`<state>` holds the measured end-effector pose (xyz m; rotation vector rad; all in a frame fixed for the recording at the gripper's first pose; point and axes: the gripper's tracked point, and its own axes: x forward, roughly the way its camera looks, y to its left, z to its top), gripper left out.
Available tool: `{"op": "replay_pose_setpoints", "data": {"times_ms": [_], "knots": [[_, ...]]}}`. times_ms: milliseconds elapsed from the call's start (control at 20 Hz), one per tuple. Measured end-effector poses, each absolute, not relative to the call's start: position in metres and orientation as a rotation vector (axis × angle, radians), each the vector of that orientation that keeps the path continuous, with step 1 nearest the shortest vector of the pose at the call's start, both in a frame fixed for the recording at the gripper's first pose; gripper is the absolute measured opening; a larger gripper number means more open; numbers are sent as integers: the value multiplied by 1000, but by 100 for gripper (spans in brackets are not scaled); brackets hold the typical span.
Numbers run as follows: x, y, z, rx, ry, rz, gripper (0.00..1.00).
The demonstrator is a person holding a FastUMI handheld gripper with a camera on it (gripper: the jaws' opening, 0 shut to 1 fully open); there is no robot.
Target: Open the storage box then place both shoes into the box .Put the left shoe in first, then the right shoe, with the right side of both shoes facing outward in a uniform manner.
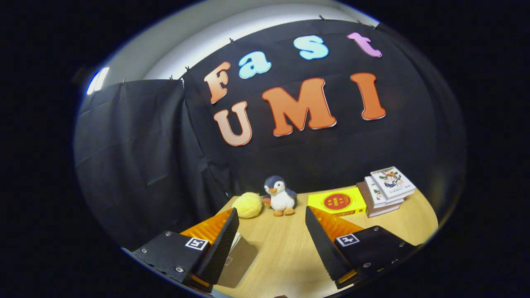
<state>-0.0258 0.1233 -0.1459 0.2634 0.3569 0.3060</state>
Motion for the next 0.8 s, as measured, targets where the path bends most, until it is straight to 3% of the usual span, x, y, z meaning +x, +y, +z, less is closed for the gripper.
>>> {"op": "replay_pose_setpoints", "data": {"times_ms": [250, 550, 800], "knots": [[-23, 73, -150, 173, 308, 217, 98], [-31, 46, -108, 74, 87, 189, 98], [-35, 40, -102, 51, 29, 175, 98]]}}
